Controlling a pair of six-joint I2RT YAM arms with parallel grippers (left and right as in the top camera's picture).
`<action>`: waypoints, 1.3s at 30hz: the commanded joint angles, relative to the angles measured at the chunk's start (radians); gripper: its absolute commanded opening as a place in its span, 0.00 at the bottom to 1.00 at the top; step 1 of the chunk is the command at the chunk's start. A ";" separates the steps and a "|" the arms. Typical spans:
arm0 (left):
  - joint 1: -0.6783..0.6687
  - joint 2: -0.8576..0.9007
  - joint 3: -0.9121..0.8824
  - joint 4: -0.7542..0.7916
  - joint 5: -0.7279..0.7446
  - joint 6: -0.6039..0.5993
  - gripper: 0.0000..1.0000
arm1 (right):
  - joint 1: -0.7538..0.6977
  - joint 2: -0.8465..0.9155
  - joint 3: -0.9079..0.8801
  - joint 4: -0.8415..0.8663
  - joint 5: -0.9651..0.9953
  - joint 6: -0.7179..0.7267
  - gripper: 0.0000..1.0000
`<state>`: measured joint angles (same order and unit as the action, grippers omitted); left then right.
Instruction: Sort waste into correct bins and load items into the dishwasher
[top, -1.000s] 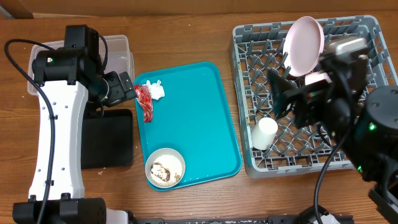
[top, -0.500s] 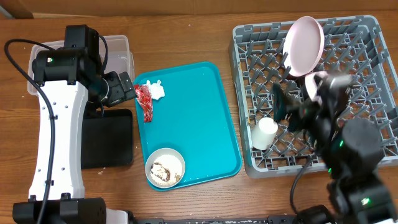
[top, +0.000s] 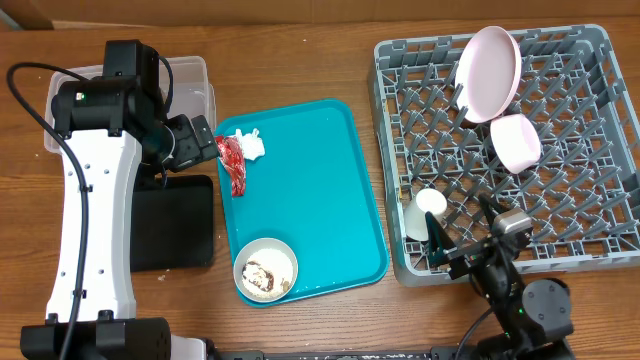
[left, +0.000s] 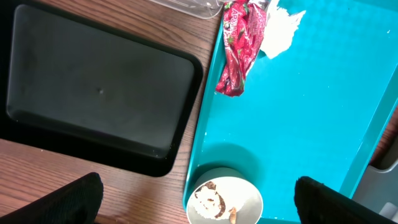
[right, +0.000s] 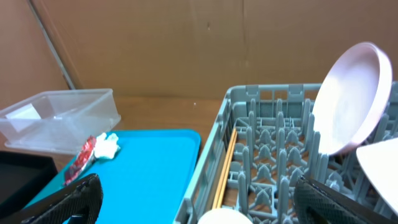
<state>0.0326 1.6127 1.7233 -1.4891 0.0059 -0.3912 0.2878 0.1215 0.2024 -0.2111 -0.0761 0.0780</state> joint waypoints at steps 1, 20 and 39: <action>0.000 0.003 0.013 0.002 -0.010 -0.016 1.00 | -0.004 -0.069 -0.081 0.043 -0.008 0.005 1.00; 0.000 0.003 0.013 0.002 -0.010 -0.016 1.00 | -0.005 -0.116 -0.194 0.134 0.007 0.005 1.00; 0.000 0.003 0.013 0.008 0.096 -0.060 1.00 | -0.005 -0.115 -0.194 0.134 0.007 0.005 1.00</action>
<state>0.0326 1.6127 1.7233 -1.4799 0.0147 -0.3977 0.2878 0.0147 0.0181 -0.0814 -0.0772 0.0784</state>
